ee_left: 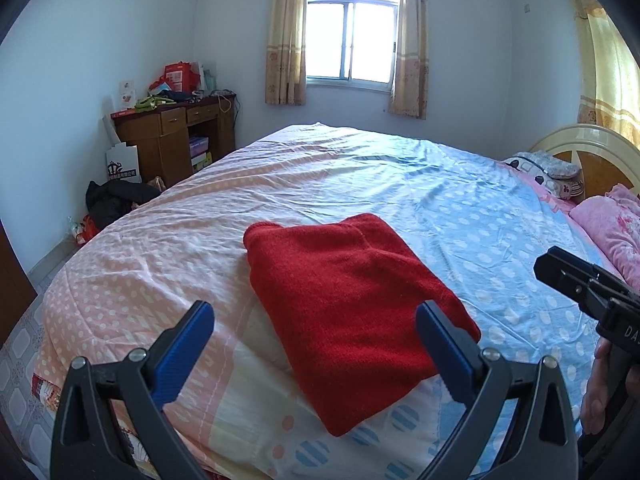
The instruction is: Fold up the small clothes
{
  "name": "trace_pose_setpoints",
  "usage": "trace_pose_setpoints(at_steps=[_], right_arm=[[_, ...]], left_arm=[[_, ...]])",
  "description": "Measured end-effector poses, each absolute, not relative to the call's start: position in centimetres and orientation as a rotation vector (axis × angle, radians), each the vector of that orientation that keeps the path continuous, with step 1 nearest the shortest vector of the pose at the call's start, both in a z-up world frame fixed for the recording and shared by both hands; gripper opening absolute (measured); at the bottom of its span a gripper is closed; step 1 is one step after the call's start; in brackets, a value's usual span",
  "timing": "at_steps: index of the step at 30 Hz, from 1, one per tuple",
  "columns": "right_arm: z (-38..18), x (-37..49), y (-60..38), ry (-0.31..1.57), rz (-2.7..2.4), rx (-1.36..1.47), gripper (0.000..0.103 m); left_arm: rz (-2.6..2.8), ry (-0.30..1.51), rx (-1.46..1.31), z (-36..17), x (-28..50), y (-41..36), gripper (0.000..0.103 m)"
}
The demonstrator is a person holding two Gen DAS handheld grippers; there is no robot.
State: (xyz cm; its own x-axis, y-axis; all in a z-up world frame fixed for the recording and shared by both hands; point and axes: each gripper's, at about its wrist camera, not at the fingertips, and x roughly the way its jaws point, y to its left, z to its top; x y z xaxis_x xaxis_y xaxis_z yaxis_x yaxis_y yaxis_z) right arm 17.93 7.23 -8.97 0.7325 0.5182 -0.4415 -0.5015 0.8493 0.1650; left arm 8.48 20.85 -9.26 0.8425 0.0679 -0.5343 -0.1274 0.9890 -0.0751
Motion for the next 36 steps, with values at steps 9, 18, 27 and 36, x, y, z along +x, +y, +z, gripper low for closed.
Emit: trace_pose_setpoints(at_steps=[9,18,27,36], right_arm=[[-8.81,17.66,7.00,0.486,0.561,0.038,0.070],[-8.69,17.47,6.89,0.482,0.558,0.040,0.070],[-8.60,17.34,6.89,0.479,0.558,0.043,0.070],[-8.33,16.95,7.12,0.465,0.558,0.041,0.070]], left_arm=[[0.101,0.562,-0.110,-9.32,8.51,20.74,0.103],[0.099,0.563,-0.109,-9.33,8.51,20.66,0.103],[0.091,0.572,-0.082,-9.33,8.59,20.16,0.103],[0.115,0.560,-0.062,-9.18,8.55,20.12,0.103]])
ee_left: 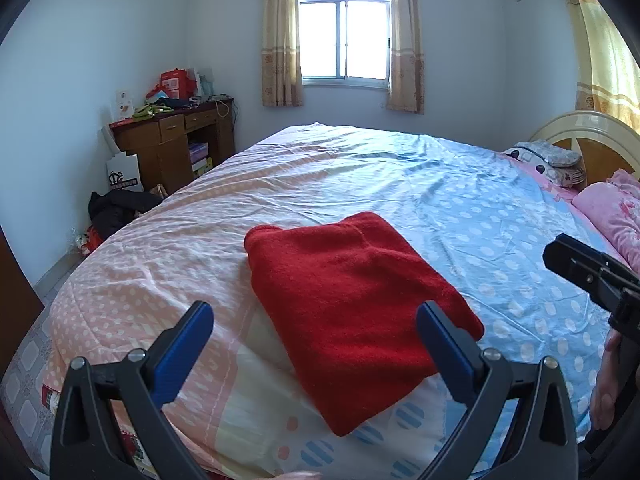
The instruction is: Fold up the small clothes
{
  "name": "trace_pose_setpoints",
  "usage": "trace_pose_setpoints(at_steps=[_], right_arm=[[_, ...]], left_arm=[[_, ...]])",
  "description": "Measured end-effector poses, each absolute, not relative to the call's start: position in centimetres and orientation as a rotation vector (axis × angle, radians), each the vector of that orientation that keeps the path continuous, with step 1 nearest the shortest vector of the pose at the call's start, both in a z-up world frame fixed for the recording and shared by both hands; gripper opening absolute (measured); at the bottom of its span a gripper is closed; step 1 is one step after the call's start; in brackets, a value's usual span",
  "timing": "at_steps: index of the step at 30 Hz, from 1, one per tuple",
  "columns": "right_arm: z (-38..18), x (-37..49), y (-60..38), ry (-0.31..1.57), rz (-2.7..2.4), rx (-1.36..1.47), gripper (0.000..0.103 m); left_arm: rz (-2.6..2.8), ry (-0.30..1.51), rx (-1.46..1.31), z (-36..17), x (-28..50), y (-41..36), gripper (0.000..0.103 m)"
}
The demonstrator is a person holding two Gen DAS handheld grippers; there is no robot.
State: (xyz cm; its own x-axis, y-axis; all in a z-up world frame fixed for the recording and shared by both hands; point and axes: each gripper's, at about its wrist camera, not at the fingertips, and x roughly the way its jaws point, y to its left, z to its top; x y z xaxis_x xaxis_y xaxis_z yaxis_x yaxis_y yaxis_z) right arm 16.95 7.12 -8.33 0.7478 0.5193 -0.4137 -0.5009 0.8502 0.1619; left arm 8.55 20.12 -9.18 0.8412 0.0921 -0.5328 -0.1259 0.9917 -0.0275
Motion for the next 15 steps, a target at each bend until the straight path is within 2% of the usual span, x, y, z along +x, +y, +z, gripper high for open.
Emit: trace_pose_setpoints(at_steps=[15], right_arm=[[-8.7,16.9,7.9,0.475,0.564,0.026,0.070]], left_arm=[[0.167,0.533,-0.070,-9.5,8.5,21.0,0.103]])
